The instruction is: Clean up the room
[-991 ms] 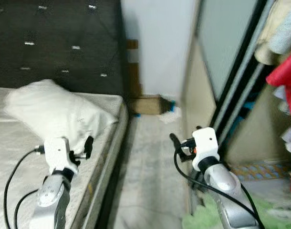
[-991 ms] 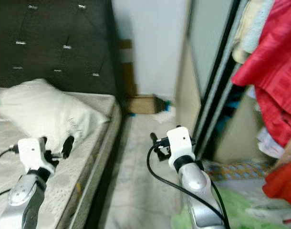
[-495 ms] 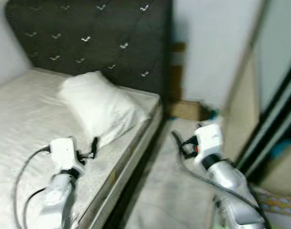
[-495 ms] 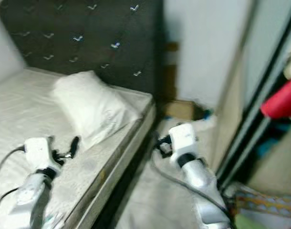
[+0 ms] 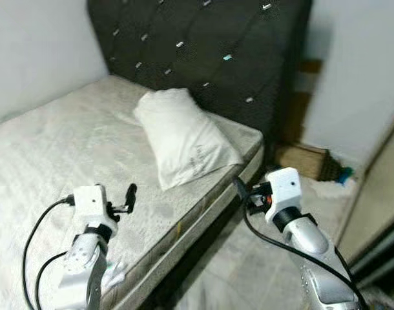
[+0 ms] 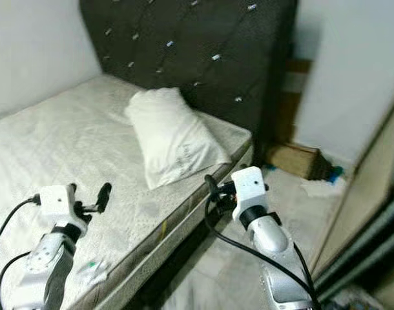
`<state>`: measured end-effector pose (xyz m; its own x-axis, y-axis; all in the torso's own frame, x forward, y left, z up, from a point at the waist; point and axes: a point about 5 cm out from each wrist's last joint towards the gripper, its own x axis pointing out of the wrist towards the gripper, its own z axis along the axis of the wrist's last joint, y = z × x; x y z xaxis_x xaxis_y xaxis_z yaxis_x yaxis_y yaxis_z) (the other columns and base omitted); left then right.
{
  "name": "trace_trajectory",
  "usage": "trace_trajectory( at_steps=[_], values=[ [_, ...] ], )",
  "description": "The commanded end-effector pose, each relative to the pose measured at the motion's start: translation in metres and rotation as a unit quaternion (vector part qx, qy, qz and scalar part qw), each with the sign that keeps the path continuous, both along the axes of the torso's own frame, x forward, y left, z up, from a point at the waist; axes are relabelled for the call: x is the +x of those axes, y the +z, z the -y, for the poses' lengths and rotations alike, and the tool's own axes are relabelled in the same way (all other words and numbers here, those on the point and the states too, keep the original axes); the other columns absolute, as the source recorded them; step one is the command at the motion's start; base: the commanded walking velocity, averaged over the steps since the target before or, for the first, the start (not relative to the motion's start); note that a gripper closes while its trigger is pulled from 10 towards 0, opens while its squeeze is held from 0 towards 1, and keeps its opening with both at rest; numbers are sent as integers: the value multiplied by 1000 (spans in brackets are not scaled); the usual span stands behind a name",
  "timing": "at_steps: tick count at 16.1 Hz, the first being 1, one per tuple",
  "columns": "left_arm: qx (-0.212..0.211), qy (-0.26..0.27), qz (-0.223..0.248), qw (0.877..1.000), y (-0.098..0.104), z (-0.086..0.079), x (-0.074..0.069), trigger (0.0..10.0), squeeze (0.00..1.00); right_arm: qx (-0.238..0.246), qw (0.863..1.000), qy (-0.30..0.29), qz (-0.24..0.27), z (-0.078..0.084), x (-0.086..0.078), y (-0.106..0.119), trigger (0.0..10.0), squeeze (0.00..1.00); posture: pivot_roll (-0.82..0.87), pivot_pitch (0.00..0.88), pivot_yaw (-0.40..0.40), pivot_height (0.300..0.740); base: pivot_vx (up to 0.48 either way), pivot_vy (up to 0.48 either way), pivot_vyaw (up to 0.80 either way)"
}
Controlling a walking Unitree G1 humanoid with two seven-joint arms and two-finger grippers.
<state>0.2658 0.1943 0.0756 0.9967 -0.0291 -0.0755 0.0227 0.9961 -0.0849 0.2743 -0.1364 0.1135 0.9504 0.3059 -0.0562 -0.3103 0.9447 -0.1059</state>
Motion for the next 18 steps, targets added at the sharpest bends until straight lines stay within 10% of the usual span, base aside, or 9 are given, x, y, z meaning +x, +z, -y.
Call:
trace_trajectory(
  at_steps=[1,18],
  values=[
    [14,7,-2,1000,0,-8,-1,10000,0,8,1000,20,7,-11,2,3,10000,0,-182,0,52,740,0,0,800],
    [23,-16,22,999,5,-5,5,10000,0,-2,999,43,22,-16,5,4,10000,0,-175,0,51,740,0,0,557]
  ],
)
